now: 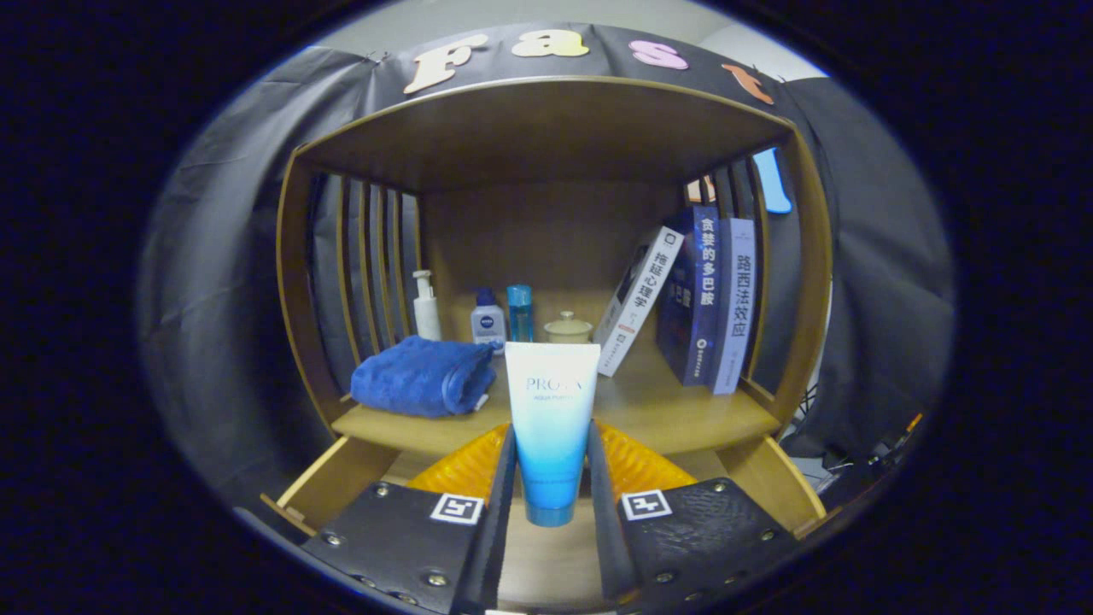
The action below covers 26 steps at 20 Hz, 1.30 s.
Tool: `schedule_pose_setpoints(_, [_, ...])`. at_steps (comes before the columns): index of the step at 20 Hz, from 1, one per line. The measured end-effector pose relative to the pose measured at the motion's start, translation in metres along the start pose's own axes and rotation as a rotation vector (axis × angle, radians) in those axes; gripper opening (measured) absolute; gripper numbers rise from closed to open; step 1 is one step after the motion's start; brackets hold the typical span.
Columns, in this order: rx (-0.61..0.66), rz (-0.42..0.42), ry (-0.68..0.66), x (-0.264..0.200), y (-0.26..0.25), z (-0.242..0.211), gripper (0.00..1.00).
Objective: Pull open the drawer, take out the items inside it, and place them on the countertop above the cabinet.
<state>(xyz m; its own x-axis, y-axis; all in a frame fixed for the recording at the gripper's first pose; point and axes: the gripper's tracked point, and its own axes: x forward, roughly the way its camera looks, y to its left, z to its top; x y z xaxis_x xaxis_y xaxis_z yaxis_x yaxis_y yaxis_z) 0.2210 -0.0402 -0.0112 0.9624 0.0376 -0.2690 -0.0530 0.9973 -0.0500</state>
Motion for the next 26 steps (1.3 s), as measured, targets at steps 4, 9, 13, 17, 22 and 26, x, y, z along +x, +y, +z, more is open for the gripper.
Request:
schedule_pose_setpoints(4, [0.037,-0.021,0.002,0.041,0.008,-0.001,0.45])
schedule_pose_setpoints(9, [0.018,-0.053,0.033,0.082,0.002,-0.014,0.45])
schedule_pose_setpoints(13, [0.027,-0.053,0.053,0.106,0.001,-0.018,0.45])
schedule_pose_setpoints(17, [0.021,-0.081,0.081,0.124,-0.003,-0.031,0.45])
schedule_pose_setpoints(22, [-0.014,-0.123,0.124,0.140,-0.007,-0.052,0.46])
schedule_pose_setpoints(26, [-0.019,-0.118,0.111,0.145,-0.004,-0.053,0.55])
